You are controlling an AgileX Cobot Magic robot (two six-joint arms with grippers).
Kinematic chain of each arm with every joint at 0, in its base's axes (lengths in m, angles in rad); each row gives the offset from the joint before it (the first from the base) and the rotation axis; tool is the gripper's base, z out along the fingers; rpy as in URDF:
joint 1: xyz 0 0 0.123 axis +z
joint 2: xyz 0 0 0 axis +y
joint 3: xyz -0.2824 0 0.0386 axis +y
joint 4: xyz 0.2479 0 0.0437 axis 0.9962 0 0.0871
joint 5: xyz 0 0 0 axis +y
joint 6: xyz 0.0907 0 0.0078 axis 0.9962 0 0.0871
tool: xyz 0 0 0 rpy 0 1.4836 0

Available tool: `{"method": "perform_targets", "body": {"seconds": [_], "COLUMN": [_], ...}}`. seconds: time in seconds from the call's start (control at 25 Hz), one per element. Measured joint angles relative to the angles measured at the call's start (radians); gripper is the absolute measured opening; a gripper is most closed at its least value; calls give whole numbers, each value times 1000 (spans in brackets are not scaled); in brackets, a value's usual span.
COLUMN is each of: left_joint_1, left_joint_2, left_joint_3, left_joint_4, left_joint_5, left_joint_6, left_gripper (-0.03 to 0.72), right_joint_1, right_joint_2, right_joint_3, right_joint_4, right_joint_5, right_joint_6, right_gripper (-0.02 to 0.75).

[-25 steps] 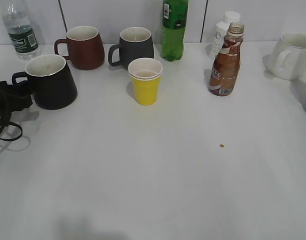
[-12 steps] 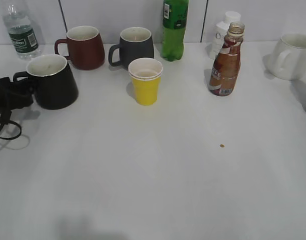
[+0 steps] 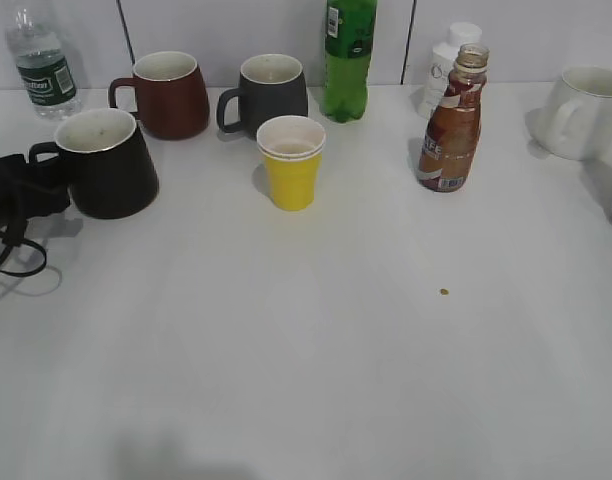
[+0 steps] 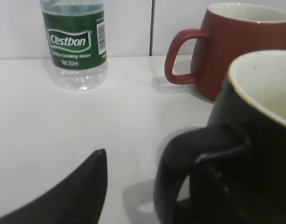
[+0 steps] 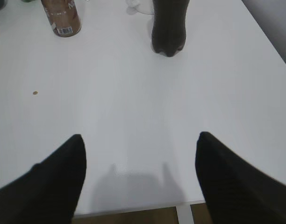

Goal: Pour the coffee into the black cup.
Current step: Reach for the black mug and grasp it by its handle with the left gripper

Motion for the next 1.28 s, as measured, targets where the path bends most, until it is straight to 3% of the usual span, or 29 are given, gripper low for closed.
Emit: {"method": "perform_targets", "body": {"seconds": [0.52,0.68,0.84,1.28], "left_joint_1": [1,1,2,2], "left_joint_2": [36,61,83,84], "left_joint_3": [-87,-122,-148,-149], "left_joint_4": [86,148,204,236], "left_joint_5": [8,6,4,-17], "left_joint_6": [0,0,1,2], "left_gripper": [420,301,76,52], "right_joint_1": [0,0,0,0], "right_joint_2": [0,0,0,0], "right_joint_3": [0,0,0,0], "right_joint_4": [0,0,0,0], "right_joint_5": [0,0,0,0], "right_joint_6": [0,0,0,0], "right_gripper": [570,570,570,570]}}
